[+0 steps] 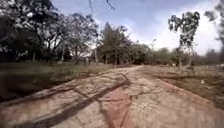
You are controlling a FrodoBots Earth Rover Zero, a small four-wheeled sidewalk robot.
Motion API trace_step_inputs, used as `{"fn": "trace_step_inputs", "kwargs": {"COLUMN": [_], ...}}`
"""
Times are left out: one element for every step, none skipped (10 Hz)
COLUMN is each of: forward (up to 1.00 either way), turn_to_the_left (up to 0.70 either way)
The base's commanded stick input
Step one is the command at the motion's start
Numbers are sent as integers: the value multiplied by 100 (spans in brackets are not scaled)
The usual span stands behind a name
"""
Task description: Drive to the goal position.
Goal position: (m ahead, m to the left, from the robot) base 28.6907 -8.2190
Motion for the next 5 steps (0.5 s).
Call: {"fn": "trace_step_inputs", "kwargs": {"forward": [85,85,85,85,85], "turn_to_the_left": [0,0,0,0,0]}}
